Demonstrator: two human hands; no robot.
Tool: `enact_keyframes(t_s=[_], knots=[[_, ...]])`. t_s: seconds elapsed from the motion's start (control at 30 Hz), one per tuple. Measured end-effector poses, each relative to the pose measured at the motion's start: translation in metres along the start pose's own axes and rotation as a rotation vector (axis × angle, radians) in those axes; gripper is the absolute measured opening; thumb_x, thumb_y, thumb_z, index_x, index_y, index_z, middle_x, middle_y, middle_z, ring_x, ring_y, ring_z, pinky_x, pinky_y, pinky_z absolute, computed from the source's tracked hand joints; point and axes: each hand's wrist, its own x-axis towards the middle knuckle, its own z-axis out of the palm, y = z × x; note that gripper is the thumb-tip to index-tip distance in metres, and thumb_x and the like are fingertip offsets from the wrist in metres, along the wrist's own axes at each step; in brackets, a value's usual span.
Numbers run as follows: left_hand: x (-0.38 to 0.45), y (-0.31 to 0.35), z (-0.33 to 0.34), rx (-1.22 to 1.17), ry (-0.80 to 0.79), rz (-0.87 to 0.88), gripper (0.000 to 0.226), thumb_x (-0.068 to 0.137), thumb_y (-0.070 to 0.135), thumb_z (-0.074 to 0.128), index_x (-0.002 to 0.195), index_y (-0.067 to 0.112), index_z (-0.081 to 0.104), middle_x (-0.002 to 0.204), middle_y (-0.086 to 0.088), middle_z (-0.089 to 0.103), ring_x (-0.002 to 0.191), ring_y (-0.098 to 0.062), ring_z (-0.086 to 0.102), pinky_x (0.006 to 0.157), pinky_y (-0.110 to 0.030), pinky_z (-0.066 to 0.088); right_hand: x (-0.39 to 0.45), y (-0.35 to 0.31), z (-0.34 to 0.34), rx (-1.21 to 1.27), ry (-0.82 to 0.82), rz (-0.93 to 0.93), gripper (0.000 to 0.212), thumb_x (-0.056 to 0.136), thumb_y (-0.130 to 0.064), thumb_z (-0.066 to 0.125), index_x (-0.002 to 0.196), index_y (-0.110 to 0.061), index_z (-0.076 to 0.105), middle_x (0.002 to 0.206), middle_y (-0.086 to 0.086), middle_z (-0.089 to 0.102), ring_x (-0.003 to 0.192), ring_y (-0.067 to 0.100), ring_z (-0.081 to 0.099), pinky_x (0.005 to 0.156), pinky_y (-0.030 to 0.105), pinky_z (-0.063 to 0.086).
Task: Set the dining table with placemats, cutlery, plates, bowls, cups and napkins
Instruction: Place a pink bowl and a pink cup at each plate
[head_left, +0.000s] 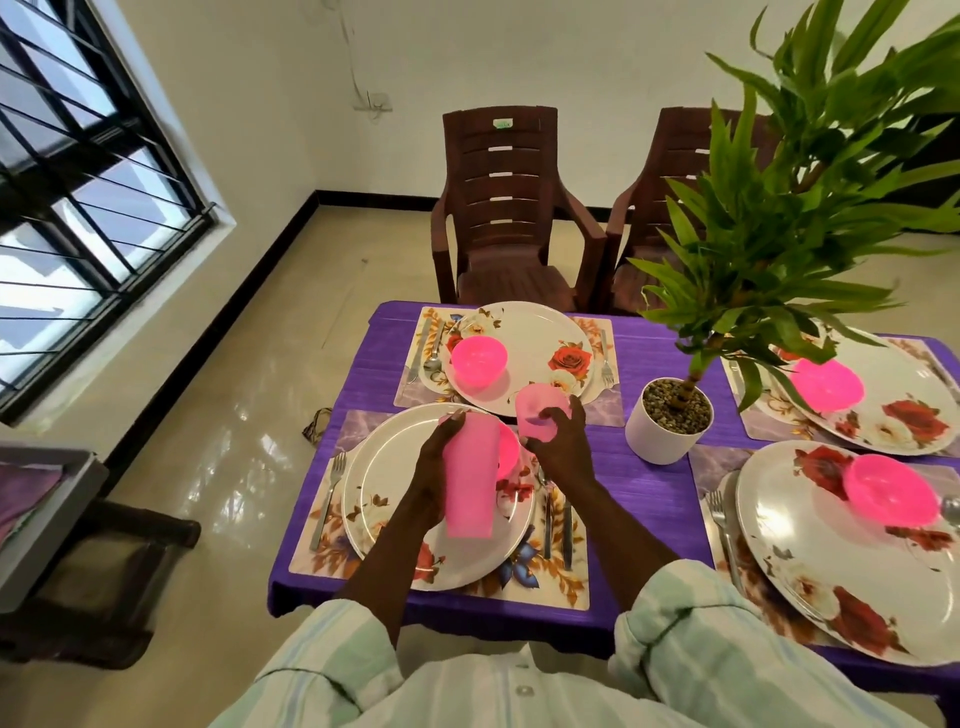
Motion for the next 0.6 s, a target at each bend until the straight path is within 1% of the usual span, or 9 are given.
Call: enact_keyframes(t_s=[0.1,0.17,0.3,0.37,0.4,0.43,0.5,0.53,0.6], knots=[[-0.005,-0.002,0.004,-0.031,-0.092,-0.030,0.041,0.084,0.044,0.060,0.110,0.012,0.066,0.101,-0.012,0.070,0.089,-0.026,0.069,0.076,-0.039,0.057,-0.009,0.002,-0.003,0.001,0.030,-0.002,0.073,0.080,-0.030,0.079,0.143,-0.022,0.043,0.162,0.008,0.006,0.146,0.029,0.020,0.104,0.039,0.042],[-0.004,-0.005,0.011,0.046,-0.094,-0.084,0.038,0.084,0.046,0.062,0.103,0.015,0.070,0.091,-0.007,0.074,0.082,-0.024,0.071,0.076,-0.040,0.058,-0.016,0.002,-0.008,0.028,0.107,-0.015,0.074,0.082,-0.022,0.077,0.146,-0.019,0.039,0.162,0.010,0.006,0.146,0.026,0.018,0.100,0.029,0.040],[0.002,-0.024,0.029,0.251,0.020,-0.214,0.050,0.079,0.055,0.065,0.113,0.018,0.063,0.104,-0.006,0.069,0.096,-0.027,0.065,0.092,-0.047,0.051,-0.026,0.004,-0.025,0.110,0.240,0.023,0.053,0.085,-0.009,0.067,0.135,-0.010,0.050,0.153,0.009,0.029,0.142,0.024,0.028,0.103,0.012,0.024],[0.004,-0.039,0.038,0.248,-0.022,-0.263,0.059,0.069,0.055,0.074,0.113,0.016,0.063,0.106,-0.009,0.068,0.095,-0.029,0.065,0.089,-0.046,0.052,-0.031,0.008,-0.039,0.189,0.332,0.053,0.037,0.084,-0.004,0.064,0.121,-0.009,0.058,0.135,0.007,0.048,0.126,0.024,0.048,0.109,0.028,0.036],[0.006,-0.047,0.041,0.229,-0.064,-0.311,0.067,0.063,0.054,0.079,0.113,0.013,0.063,0.102,-0.011,0.068,0.091,-0.029,0.065,0.085,-0.043,0.053,-0.034,0.008,-0.047,0.226,0.368,0.074,0.030,0.084,-0.002,0.063,0.113,-0.008,0.060,0.124,0.006,0.055,0.114,0.022,0.055,0.102,0.035,0.044],[0.005,-0.056,0.048,0.207,-0.138,-0.369,0.077,0.055,0.054,0.084,0.114,0.008,0.063,0.099,-0.014,0.068,0.087,-0.030,0.065,0.080,-0.041,0.053,-0.040,0.010,-0.058,0.250,0.403,0.101,0.023,0.084,-0.001,0.061,0.107,-0.007,0.062,0.115,0.007,0.059,0.103,0.020,0.057,0.095,0.033,0.048],[0.006,-0.074,0.060,0.175,-0.254,-0.446,0.084,0.047,0.056,0.087,0.108,0.001,0.068,0.095,-0.020,0.069,0.080,-0.031,0.067,0.073,-0.037,0.054,-0.050,0.017,-0.079,0.256,0.457,0.147,0.016,0.085,0.001,0.059,0.100,-0.002,0.065,0.103,0.010,0.064,0.091,0.019,0.057,0.081,0.013,0.046],[0.004,-0.084,0.067,0.178,-0.285,-0.466,0.081,0.048,0.057,0.086,0.105,0.001,0.071,0.094,-0.021,0.070,0.078,-0.031,0.068,0.071,-0.036,0.055,-0.055,0.022,-0.090,0.246,0.473,0.169,0.014,0.086,0.000,0.059,0.098,-0.001,0.066,0.100,0.010,0.066,0.090,0.021,0.058,0.078,0.012,0.044],[-0.001,-0.099,0.083,0.206,-0.314,-0.479,0.074,0.062,0.059,0.077,0.107,0.001,0.071,0.092,-0.021,0.070,0.076,-0.030,0.069,0.069,-0.035,0.055,-0.063,0.038,-0.108,0.224,0.474,0.222,0.014,0.087,-0.005,0.060,0.098,-0.003,0.068,0.100,0.011,0.069,0.093,0.025,0.062,0.081,0.026,0.045]])
